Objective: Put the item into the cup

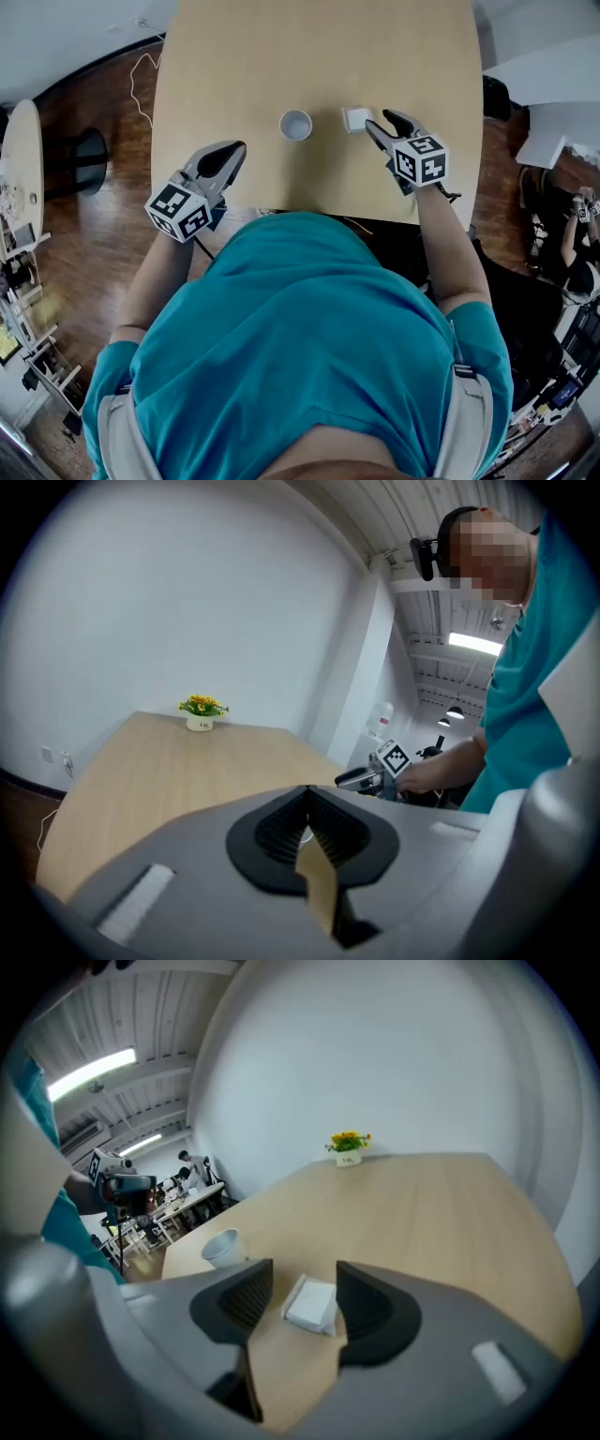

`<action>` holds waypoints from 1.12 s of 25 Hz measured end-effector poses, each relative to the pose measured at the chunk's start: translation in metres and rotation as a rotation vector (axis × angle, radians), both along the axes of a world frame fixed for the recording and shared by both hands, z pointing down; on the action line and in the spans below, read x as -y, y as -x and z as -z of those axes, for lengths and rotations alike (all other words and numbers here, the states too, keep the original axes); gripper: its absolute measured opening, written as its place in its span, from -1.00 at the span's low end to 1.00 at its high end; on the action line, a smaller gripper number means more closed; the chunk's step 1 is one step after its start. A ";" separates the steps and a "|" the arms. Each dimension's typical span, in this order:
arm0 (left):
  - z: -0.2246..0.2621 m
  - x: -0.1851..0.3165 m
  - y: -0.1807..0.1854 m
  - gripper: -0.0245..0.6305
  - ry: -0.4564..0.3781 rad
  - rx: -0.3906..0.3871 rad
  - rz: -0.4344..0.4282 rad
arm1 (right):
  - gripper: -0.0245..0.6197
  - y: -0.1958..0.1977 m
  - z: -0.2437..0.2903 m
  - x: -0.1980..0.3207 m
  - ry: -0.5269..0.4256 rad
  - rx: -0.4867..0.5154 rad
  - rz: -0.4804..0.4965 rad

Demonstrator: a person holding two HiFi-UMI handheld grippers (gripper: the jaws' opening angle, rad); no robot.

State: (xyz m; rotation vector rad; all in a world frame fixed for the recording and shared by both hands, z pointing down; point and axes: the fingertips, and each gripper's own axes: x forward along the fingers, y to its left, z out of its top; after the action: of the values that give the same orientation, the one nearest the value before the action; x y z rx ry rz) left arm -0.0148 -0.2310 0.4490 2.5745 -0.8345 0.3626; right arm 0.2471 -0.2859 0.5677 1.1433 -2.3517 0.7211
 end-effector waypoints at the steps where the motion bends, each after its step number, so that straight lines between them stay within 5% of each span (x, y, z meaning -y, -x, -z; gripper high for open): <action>1: -0.005 0.000 0.002 -0.92 0.008 0.002 -0.017 | -0.28 0.003 -0.010 0.003 0.028 -0.006 -0.009; 6: -0.019 0.008 0.009 -0.92 0.022 0.005 -0.063 | -0.13 0.009 -0.060 0.015 0.162 -0.066 -0.047; 13: -0.030 0.006 0.016 -0.92 0.051 -0.006 -0.063 | -0.25 0.005 -0.091 0.018 0.227 -0.172 -0.060; 20: -0.032 0.001 0.021 -0.92 0.071 -0.016 -0.040 | -0.83 0.010 -0.081 0.020 0.163 -0.205 -0.031; 28: -0.031 0.000 0.023 -0.92 0.065 -0.034 -0.030 | -0.90 0.022 -0.023 0.020 0.028 -0.177 -0.012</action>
State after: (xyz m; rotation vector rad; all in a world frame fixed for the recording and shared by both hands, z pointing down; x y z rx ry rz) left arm -0.0380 -0.2311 0.4798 2.5284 -0.7604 0.3482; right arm 0.2250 -0.3061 0.5910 1.1597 -2.1828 0.6277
